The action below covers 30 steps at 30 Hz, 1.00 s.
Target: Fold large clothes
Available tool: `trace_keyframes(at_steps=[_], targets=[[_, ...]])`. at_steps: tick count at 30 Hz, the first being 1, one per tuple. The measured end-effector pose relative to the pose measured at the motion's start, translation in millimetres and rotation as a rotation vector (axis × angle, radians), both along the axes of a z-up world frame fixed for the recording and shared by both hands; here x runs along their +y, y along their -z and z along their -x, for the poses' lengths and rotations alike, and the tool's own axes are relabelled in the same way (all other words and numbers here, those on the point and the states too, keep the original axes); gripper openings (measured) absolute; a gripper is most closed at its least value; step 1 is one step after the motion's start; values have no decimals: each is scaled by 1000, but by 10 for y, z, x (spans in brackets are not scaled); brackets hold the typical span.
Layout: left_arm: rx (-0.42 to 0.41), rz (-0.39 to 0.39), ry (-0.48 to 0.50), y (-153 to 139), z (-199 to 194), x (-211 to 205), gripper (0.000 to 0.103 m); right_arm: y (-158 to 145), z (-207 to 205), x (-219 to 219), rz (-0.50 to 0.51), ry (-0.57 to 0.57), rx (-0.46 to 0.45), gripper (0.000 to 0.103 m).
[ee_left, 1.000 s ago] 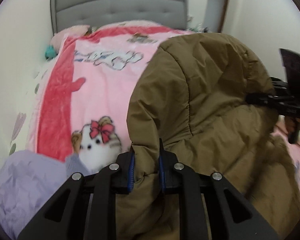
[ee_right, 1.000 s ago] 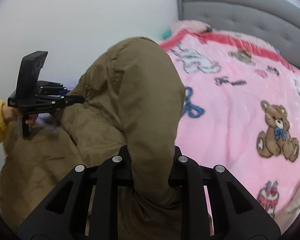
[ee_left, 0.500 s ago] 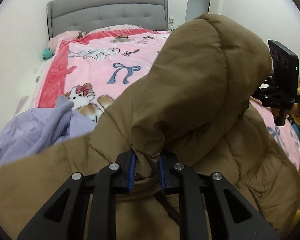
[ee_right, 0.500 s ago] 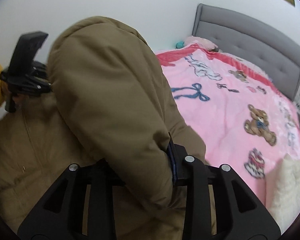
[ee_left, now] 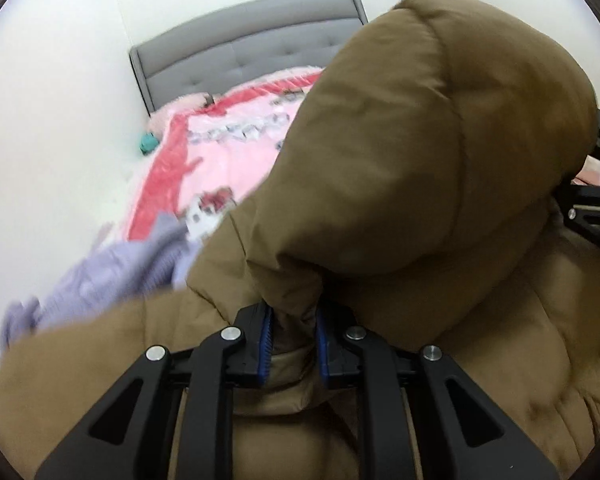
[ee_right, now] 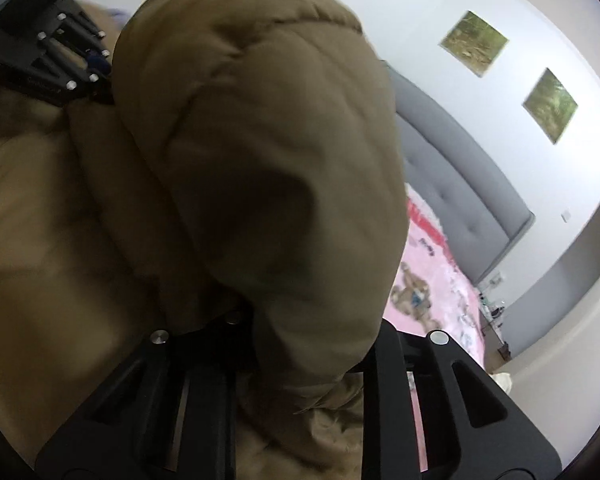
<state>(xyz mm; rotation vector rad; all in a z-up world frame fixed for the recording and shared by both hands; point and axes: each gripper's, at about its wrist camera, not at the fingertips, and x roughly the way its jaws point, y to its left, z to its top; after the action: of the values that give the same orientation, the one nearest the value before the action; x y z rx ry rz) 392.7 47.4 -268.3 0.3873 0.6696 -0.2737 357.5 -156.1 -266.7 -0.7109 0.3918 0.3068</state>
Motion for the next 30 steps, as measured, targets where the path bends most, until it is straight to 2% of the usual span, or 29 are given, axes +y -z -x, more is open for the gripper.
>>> trace_keyframes(at_steps=[3,5,7,10,13,16,19,22,23,24,26,28,30], targets=[[-47,-61,13,-90,-278,-89,16,-164,-279,-28,-6,30,-15,14],[-65,-60,23,-190,-392,-96,16,-274,-386,-54,-2,31,-16,13],[-73,-35,31,-271,-362,-50,16,-386,-385,-130,-53,11,10,13],[-57,-16,68,-294,-103,38,16,-453,-167,-285,-143,-51,107,13],[11,-5,119,-194,265,89,16,-343,191,-360,-139,-96,172,13],[66,-3,126,-31,512,118,16,-199,477,-383,-108,-95,181,14],[90,34,75,46,500,115,16,-30,620,-320,-63,-19,152,24],[93,57,44,46,429,117,16,-82,654,-253,-69,44,116,54],[92,52,45,8,371,77,16,-145,669,-235,-58,43,71,70],[84,38,54,1,363,64,16,-210,682,-226,-48,18,32,75],[80,22,68,-12,427,54,16,-347,689,-186,-18,-68,-25,75],[70,-7,85,-25,512,37,16,-419,658,-155,39,-143,-36,75],[32,-67,114,-94,594,27,18,-468,634,-128,114,-201,-67,74]])
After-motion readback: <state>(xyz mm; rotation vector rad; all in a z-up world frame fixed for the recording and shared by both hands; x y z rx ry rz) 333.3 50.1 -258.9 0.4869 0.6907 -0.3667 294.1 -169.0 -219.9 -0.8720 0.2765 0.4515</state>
